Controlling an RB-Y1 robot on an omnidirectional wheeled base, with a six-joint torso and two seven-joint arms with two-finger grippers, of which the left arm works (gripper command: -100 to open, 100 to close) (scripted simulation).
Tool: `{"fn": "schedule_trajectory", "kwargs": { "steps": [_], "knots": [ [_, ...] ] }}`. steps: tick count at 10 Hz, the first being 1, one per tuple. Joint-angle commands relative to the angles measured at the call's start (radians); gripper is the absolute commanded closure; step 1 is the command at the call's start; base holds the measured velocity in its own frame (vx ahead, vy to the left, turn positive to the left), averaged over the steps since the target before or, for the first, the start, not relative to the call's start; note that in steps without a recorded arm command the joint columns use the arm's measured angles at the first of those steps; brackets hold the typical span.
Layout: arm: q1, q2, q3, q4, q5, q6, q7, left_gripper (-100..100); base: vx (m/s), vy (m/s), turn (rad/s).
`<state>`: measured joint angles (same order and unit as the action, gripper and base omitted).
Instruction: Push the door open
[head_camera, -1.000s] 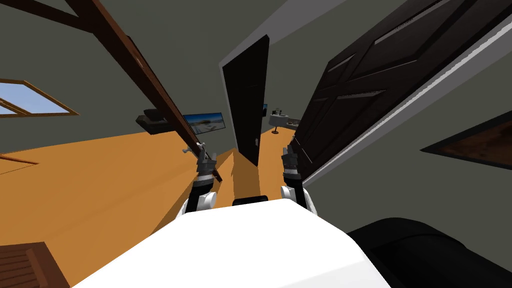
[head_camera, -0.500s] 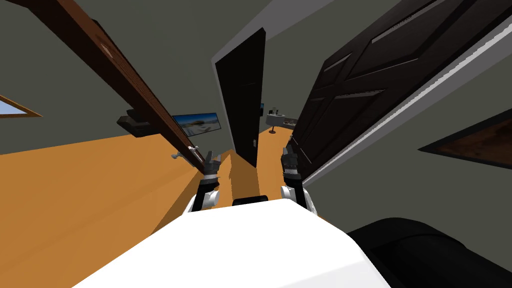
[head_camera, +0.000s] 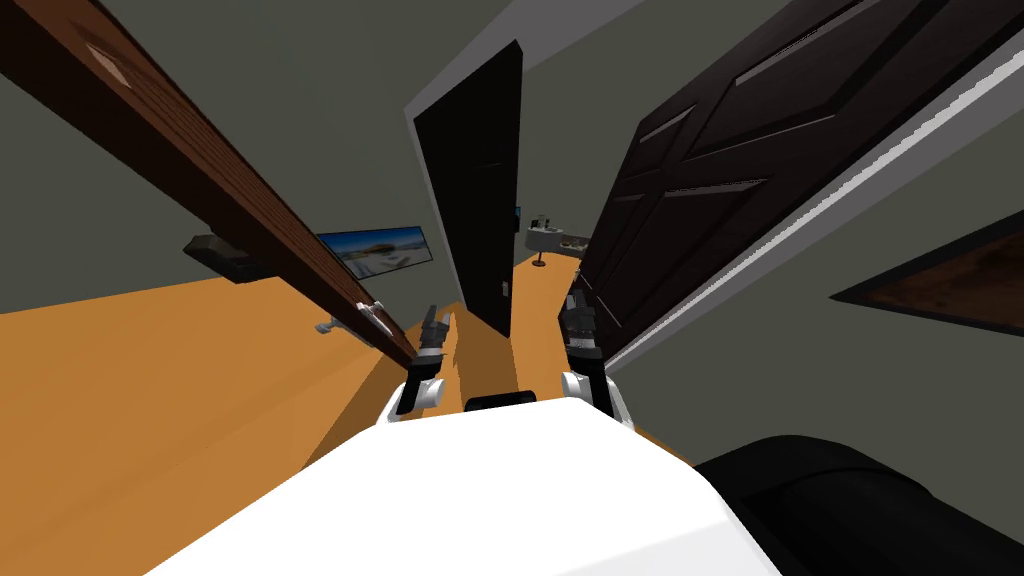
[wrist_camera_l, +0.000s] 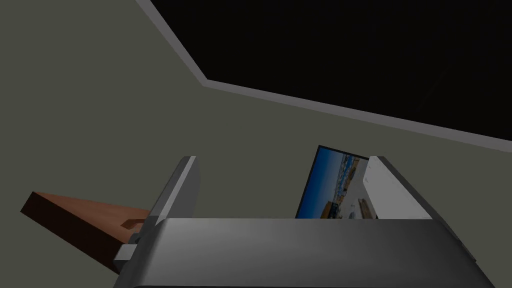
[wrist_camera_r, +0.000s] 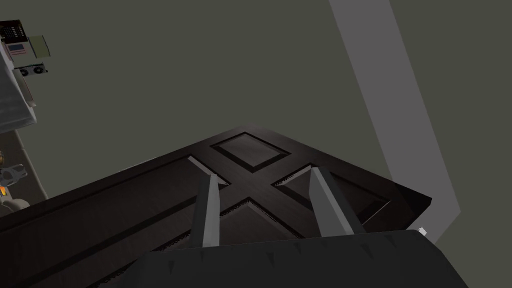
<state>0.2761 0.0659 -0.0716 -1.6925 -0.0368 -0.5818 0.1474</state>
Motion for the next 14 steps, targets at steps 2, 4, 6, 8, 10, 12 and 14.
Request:
{"fn": "schedule_trajectory", "kwargs": {
  "steps": [2,4,6,8,10,12,14],
  "knots": [
    [-0.031,0.009,-0.011,0.079,-0.007,-0.025,0.007,-100,0.098,0.034,-0.128],
    [-0.063,0.015,-0.017,0.144,-0.012,-0.041,0.012,-100,0.104,0.025,-0.119],
    [-0.079,0.018,-0.020,0.190,-0.014,-0.050,0.014,-100,0.051,0.021,-0.058],
    [-0.095,0.020,-0.023,0.230,-0.017,-0.058,0.016,-100,0.060,0.025,-0.094],
    [-0.110,0.023,-0.026,0.266,-0.019,-0.067,0.019,-100,0.047,0.018,-0.058],
    [-0.126,0.025,-0.030,0.302,-0.022,-0.076,0.021,-100,0.045,0.022,-0.060],
    [-0.158,0.029,-0.036,0.364,-0.026,-0.093,0.026,-100,0.062,0.026,-0.112]
  ]
}}
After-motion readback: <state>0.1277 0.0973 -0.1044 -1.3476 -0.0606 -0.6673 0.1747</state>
